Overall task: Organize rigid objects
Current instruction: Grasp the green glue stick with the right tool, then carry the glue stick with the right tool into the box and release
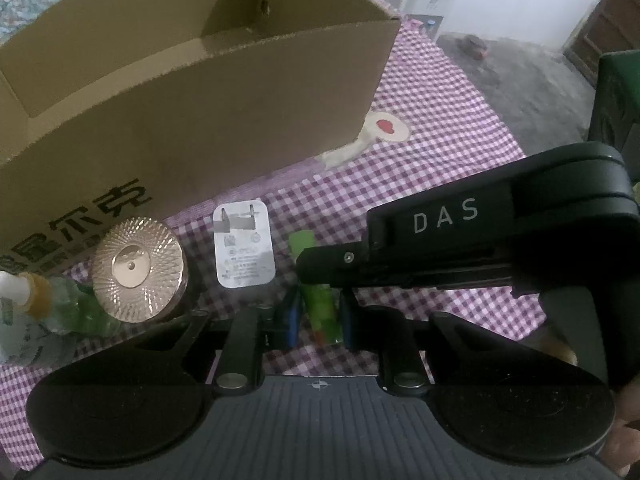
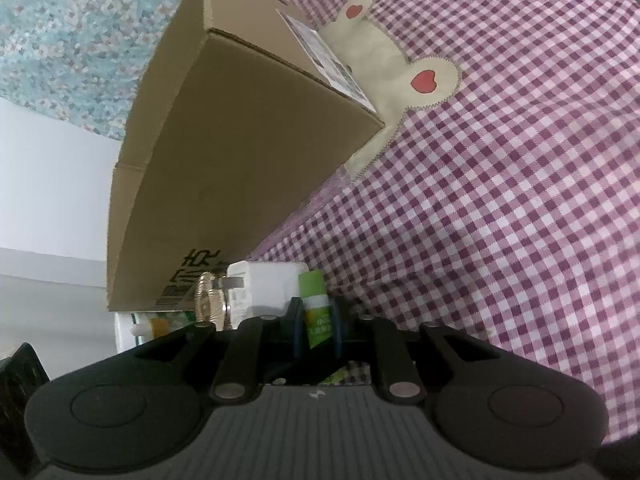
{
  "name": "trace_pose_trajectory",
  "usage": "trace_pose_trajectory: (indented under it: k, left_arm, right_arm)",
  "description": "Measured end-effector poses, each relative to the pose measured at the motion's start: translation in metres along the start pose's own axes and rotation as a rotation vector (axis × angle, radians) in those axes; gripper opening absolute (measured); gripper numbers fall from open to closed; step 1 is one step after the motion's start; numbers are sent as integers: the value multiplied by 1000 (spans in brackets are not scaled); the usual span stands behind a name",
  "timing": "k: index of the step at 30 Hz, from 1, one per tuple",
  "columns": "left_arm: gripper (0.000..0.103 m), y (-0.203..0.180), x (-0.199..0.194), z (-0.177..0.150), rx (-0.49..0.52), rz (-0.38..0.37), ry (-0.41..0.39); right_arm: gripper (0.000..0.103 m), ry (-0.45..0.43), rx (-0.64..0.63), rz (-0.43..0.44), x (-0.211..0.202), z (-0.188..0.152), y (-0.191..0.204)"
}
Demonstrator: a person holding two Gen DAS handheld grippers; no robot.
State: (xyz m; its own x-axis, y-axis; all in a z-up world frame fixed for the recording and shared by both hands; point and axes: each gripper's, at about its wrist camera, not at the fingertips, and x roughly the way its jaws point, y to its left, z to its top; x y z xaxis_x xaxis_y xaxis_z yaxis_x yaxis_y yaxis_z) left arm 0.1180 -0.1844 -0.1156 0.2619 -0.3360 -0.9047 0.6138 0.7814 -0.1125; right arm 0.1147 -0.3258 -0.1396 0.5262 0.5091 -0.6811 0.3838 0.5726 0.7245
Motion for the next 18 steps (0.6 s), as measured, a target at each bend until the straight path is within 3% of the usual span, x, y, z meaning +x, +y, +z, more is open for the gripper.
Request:
trace_pose_trajectory:
  k: [9, 18]
  left_arm:
    - [18, -10, -64, -9, 38, -18, -135]
    - [18, 13, -146, 3, 1, 32, -343]
  right_arm:
    - [16, -84, -72, 31, -59, -24, 28]
    - [16, -176, -260, 116, -104, -28, 114]
